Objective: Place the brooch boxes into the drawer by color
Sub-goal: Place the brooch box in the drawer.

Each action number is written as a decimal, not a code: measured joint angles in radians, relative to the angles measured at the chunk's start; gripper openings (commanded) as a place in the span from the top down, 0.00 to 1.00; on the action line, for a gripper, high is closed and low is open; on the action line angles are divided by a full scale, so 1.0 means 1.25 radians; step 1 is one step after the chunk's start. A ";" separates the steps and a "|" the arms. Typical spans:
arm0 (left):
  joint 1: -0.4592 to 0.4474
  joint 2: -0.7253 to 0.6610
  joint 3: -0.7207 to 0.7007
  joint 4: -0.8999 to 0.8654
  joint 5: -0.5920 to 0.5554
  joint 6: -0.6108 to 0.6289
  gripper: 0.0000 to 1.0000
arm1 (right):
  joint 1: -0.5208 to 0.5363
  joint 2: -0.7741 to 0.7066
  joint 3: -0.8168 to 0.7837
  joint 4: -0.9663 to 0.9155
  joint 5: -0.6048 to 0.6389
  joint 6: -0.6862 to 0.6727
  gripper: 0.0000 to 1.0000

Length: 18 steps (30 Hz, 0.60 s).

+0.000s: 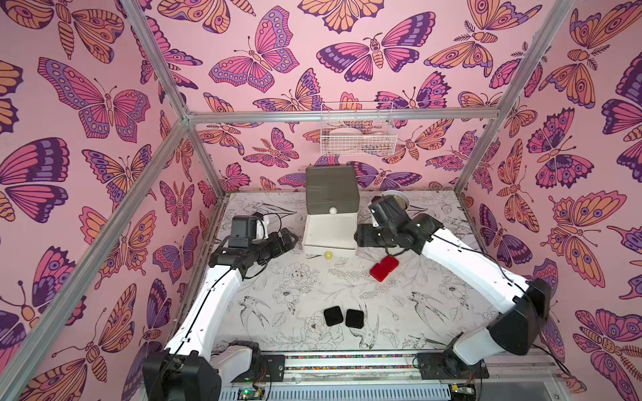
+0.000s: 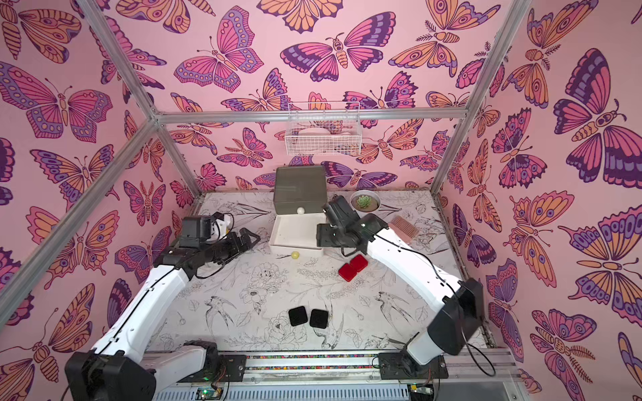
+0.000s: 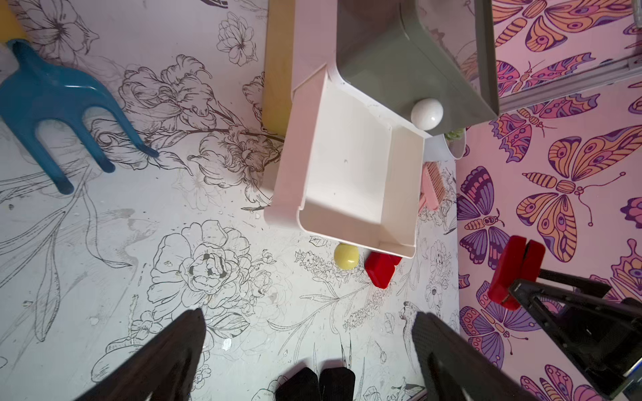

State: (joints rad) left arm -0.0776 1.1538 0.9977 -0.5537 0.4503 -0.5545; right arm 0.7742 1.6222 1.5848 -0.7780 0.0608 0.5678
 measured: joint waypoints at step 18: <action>0.010 -0.028 -0.035 -0.007 0.038 0.000 0.00 | 0.043 0.443 0.423 -0.067 -0.080 -0.069 0.37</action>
State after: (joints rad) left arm -0.0654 1.1187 0.9543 -0.5629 0.4976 -0.5549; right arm 0.8280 2.1765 2.1132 -0.8616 -0.0395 0.4812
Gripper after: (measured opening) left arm 0.998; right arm 0.725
